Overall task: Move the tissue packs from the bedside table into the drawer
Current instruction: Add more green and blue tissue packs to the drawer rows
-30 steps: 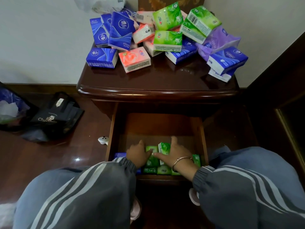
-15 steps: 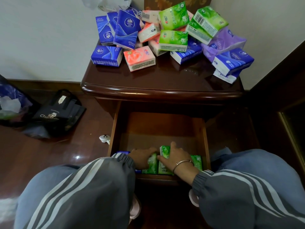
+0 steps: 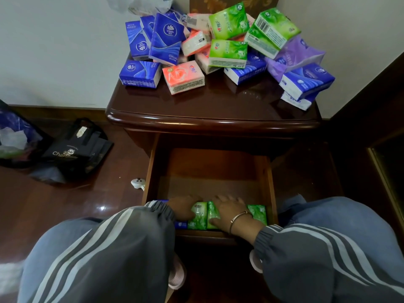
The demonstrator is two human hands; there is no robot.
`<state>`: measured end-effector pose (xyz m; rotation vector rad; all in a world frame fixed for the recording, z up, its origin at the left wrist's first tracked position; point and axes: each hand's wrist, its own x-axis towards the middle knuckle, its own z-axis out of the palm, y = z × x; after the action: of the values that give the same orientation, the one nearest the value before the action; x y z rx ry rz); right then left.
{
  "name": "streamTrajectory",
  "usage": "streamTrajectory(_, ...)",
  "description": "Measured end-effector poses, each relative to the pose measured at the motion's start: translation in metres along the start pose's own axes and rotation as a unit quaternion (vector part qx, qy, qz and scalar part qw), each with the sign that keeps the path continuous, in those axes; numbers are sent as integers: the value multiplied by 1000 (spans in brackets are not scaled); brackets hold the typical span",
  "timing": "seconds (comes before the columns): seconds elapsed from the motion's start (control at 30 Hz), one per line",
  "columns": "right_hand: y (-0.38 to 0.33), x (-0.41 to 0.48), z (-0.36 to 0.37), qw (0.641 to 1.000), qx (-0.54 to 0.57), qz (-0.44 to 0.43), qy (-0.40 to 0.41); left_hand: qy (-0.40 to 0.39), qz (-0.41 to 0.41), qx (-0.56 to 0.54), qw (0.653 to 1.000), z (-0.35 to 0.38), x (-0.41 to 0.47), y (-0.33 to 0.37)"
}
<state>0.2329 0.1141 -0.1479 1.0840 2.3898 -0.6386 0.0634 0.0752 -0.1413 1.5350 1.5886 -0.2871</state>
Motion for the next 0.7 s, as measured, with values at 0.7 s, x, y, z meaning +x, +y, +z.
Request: streamTrajectory(0.7,8,-35,-55,947,201,-7,249,208,-17,-81,975,-18,-34,22)
